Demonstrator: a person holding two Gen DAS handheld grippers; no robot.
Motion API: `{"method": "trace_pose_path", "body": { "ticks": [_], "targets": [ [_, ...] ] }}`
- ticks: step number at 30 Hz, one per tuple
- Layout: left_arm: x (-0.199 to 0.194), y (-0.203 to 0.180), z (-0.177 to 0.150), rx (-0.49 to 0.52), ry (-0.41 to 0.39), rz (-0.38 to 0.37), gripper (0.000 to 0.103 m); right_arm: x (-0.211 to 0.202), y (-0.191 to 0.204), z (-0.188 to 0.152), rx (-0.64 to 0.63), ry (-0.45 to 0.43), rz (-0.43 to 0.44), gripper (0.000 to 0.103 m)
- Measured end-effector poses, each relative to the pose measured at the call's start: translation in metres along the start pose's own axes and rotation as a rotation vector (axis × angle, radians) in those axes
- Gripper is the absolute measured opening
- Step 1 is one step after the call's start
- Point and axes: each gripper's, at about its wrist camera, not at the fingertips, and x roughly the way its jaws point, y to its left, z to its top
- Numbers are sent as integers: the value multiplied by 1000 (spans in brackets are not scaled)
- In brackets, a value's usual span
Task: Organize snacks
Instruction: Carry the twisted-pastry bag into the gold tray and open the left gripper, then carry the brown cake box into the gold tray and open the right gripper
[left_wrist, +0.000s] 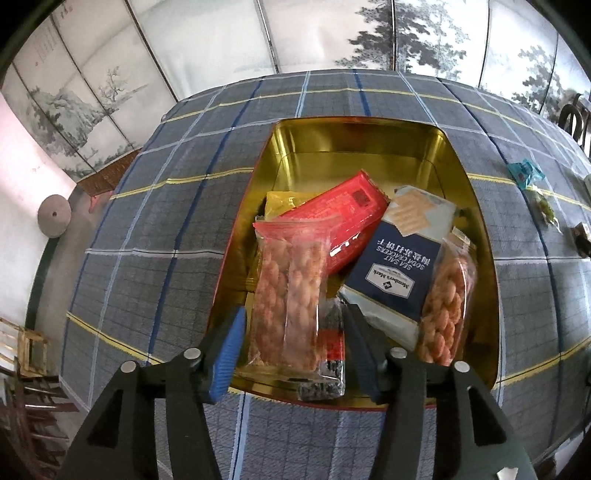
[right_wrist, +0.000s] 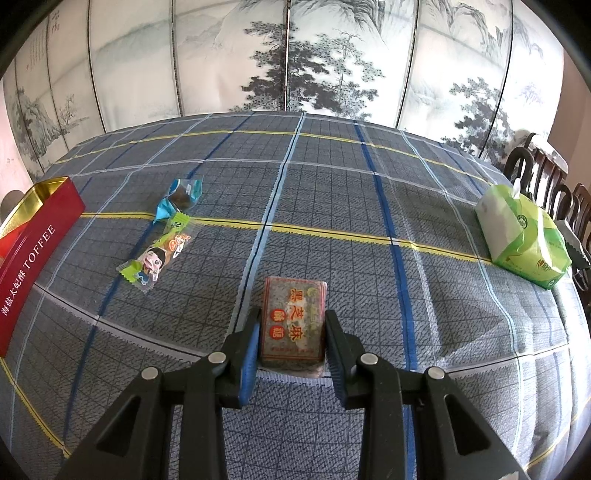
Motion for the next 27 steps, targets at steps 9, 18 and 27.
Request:
{"method": "trace_pose_path", "body": {
  "ticks": [9,18,27],
  "targets": [
    [-9,-2,-2,10,-26,13,64,-1,0,0,-3,0,-3,32],
    [-20,-5,-5,13,-49,17,69,-1,1,0,-3,0,-3,32],
    [-37,6,-11,-61,-74,16,76,-2,1,0,3,-1,-13,32]
  ]
}}
